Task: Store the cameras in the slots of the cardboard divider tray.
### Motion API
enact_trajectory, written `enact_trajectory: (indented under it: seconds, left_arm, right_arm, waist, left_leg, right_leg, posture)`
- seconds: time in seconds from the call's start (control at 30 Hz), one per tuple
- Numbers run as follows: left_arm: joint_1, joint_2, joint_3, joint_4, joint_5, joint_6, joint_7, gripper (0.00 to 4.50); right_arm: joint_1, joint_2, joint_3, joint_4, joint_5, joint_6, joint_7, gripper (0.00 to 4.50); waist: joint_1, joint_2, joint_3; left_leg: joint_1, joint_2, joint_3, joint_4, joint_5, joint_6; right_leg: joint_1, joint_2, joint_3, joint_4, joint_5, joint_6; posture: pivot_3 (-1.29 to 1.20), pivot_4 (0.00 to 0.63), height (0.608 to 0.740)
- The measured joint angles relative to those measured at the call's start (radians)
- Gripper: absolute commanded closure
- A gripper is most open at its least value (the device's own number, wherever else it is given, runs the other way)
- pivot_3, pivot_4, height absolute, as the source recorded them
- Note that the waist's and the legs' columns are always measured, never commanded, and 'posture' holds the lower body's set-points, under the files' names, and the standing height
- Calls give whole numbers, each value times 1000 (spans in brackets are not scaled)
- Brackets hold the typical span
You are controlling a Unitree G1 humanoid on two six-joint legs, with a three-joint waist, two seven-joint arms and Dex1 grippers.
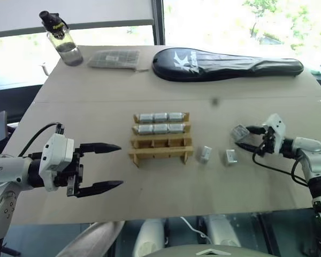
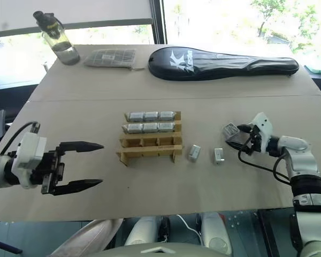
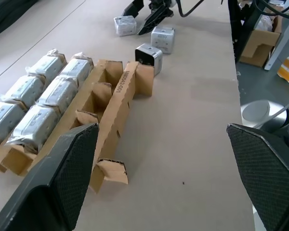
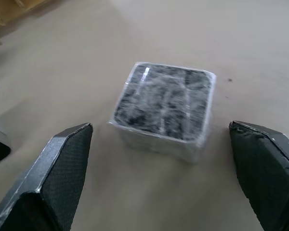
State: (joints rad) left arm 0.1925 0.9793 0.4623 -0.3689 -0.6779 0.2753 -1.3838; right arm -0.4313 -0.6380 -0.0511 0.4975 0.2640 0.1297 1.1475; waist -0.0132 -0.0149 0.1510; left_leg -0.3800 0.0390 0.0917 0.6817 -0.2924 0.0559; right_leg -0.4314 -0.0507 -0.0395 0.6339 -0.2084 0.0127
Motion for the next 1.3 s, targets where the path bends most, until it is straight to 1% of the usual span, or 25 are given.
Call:
enact_trajectory:
  seconds: [0.17,0.37,0.43,0.6,0.63,0.67,0.7,0.73,0.77,0.8,1.0,1.13,1.3]
  left_arm:
    - [-7,-6,-1,13,8,-4,-4,86]
    - [-11,-13,-2,20,11,-6,-9,86]
    - [-12,-14,-3,25,13,-8,-9,86]
    - [-10,-20,-3,25,14,-9,-8,86]
    - [-8,-22,-3,25,14,-9,-8,6]
    - [-8,-22,-3,25,14,-9,-8,6]
    - [-6,-22,-2,25,13,-9,-8,6]
    - [-6,-22,-2,25,13,-9,-8,6]
    - [-6,-22,-2,25,13,-9,-8,6]
    - [-7,-22,-2,25,13,-9,-8,6]
    - [-17,-28,-2,29,7,-8,-6,6]
    - [-52,-40,1,35,-29,8,11,6]
    - [-78,-40,0,54,-41,21,9,6]
  right_arm:
    - [41,-5,-1,-67,10,23,-16,0]
    - [43,50,-11,-91,16,47,-119,0]
    - [41,80,-26,-99,23,67,-176,0]
    - [60,85,-29,-123,24,65,-215,0]
    - [65,85,-31,-127,24,65,-218,573]
    - [68,85,-36,-128,25,64,-222,892]
    - [75,85,-44,-128,27,64,-227,1348]
    - [82,84,-50,-130,33,63,-233,1830]
    - [84,84,-52,-132,34,62,-236,2406]
    - [92,84,-56,-137,36,61,-238,2517]
    - [103,84,-59,-141,35,41,-239,2515]
    - [104,84,-59,-141,33,35,-236,2515]
    - [109,64,-56,-149,17,-43,-214,2515]
  waist:
    - [2,0,0]
    - [-1,0,0]
    - [-1,0,0]
    - [3,0,0]
    - [2,0,0]
    - [2,0,0]
    - [3,0,0]
    - [2,0,0]
    - [2,0,0]
    - [1,0,0]
    - [2,0,0]
    - [1,0,0]
    - [2,0,0]
  left_leg:
    - [-1,-1,0,0,0,0]
    - [0,0,0,0,0,0]
    - [0,0,0,0,0,0]
    - [0,-1,0,0,0,0]
    - [-1,-1,0,0,0,0]
    - [-1,-1,0,0,0,0]
    - [-1,-1,0,0,0,0]
    - [-1,-1,0,0,0,0]
    - [0,-1,0,0,0,0]
    - [0,-1,0,0,0,0]
    - [0,-1,0,0,0,0]
    - [0,-1,0,0,0,0]
    - [-1,-1,0,0,0,0]
  right_leg:
    - [0,-1,0,-1,0,0]
    - [0,-1,0,0,0,0]
    - [0,-1,0,0,0,0]
    - [0,-1,0,0,0,0]
    - [0,-1,0,0,0,0]
    - [0,-1,0,-1,0,0]
    - [0,-1,0,-1,0,0]
    - [0,-1,0,-1,0,0]
    - [0,-1,0,-1,0,0]
    - [0,-1,0,0,0,0]
    - [0,-1,0,0,0,0]
    - [0,-1,0,0,0,1]
    - [0,-1,0,0,0,1]
  posture:
    - [0,150,740]
    - [0,150,740]
    - [0,150,740]
    - [0,150,740]
    - [0,150,740]
    - [0,150,740]
    - [0,150,740]
    - [0,150,740]
    - [0,150,740]
    - [0,150,740]
    - [0,150,740]
    - [0,150,740]
    - [0,150,740]
